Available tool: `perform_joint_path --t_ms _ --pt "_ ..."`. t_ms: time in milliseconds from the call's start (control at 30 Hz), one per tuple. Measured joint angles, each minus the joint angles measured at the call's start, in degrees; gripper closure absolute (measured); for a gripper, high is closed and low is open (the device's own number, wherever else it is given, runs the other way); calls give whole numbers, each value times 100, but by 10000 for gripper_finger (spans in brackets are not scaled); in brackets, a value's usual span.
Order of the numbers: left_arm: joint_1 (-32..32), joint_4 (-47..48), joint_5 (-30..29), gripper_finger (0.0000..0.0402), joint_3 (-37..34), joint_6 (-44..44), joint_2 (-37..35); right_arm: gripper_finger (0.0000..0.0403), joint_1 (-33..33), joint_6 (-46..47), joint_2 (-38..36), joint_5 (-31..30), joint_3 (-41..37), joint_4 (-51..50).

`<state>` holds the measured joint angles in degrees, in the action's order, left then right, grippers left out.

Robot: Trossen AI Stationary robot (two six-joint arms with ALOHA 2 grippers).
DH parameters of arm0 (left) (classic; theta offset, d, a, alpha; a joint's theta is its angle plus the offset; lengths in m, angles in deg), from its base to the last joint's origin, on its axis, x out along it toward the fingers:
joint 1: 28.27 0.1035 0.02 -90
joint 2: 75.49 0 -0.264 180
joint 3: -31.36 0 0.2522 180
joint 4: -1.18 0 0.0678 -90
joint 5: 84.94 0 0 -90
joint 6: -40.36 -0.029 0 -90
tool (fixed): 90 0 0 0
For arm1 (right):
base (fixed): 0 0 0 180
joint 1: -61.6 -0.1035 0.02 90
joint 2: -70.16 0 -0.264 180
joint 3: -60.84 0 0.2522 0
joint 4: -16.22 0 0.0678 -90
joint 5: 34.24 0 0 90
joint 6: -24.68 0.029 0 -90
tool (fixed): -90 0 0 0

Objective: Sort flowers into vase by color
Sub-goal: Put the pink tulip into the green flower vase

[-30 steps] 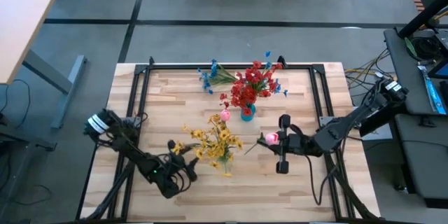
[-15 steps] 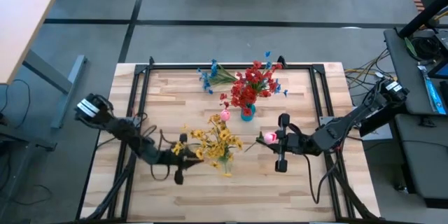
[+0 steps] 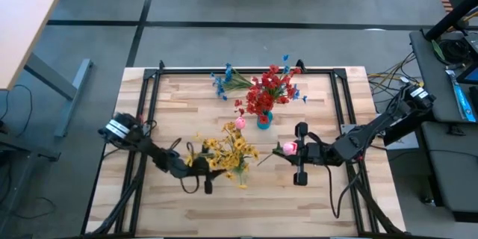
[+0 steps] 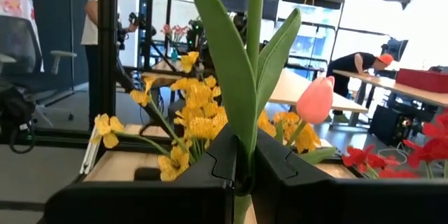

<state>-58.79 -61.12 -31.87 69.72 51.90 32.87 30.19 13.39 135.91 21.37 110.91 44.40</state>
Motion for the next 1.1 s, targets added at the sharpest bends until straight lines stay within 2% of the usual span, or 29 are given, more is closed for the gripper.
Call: perform_joint_path --t_ms 133,267,367,567,867,1000,1100 --pt "123 -277 39 227 15 399 311 390 33 -29 46 35 -2 96" --pt "224 -542 47 168 62 245 501 390 85 -29 79 35 -2 201" --pt "309 -555 159 143 105 16 578 390 133 -29 79 37 -2 211" --pt "572 -611 566 135 125 -219 587 390 211 -27 79 39 -2 206" --pt "729 -628 869 144 351 -747 619 390 221 -14 79 53 -2 195" --pt "776 -607 905 148 429 -762 738 390 245 125 79 578 -2 227" --pt "817 -686 950 155 507 -817 825 390 291 108 128 642 -2 368"
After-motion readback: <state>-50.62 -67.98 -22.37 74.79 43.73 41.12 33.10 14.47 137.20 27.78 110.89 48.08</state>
